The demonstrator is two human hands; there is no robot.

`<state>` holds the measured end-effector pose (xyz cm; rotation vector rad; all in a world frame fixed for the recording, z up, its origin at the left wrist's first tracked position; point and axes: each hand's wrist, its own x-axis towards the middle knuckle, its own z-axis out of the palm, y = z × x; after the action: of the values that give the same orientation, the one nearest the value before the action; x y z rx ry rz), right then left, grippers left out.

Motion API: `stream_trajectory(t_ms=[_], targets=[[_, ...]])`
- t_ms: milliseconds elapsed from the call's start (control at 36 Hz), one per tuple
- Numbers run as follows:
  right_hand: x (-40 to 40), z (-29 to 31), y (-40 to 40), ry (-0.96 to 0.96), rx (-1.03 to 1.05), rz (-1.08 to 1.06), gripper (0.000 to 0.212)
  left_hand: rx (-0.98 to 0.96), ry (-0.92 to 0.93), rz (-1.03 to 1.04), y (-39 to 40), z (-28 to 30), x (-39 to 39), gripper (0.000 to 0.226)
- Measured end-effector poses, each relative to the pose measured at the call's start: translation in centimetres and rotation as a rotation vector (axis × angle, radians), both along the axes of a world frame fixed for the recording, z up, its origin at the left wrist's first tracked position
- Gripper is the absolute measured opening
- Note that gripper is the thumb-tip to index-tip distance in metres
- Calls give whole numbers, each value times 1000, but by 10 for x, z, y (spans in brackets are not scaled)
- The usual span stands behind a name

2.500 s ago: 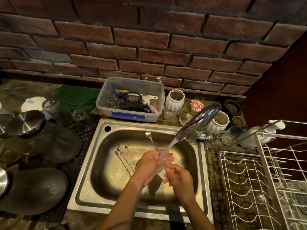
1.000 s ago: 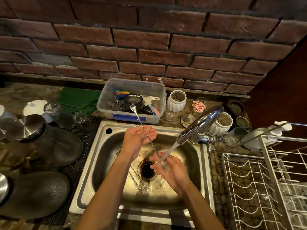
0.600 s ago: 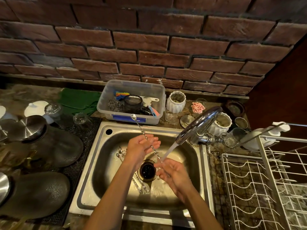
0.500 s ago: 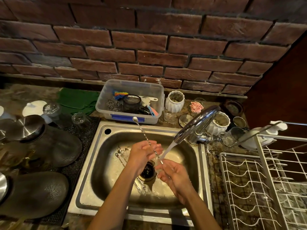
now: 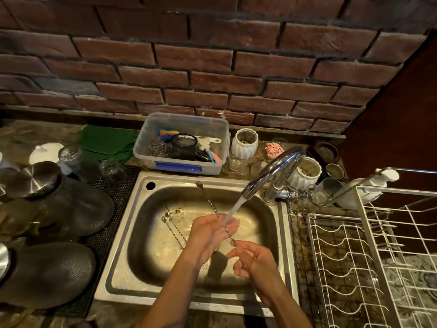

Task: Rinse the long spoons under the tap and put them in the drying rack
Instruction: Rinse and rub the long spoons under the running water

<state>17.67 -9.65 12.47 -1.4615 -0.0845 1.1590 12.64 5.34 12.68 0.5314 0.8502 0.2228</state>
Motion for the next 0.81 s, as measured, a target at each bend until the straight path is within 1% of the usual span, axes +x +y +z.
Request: stream_trajectory(t_ms=[167,278,389,500,556,667,750,806], targets=[[-5,8,-8,-36,-24,24,18,-83,41,18,-4,-2,-2,21],[-6,14,-15,-98,-85,92,19,-110,98,-3,-7,-6,-3,22],[-9,22,-23,-151,-143,150,20,-148,142,18,-10,-7,-5,18],[-13,25,-32,-180,-182,184,32,-166,147,18,-14,-9,-6,16],[-14,28,-34,-175,-191,194,35,-190,147,31,-16,-11,-6,17],[-15,34,-39,-155,-205,202,29,-219,158,44,-17,-12,-7,18],[-18,37,-43,-139,-192,183,19,-209,176,48,-13,-12,-8,22],[-20,39,-47,-118,-177,172,17,-189,179,39,-10,-10,-10,21]])
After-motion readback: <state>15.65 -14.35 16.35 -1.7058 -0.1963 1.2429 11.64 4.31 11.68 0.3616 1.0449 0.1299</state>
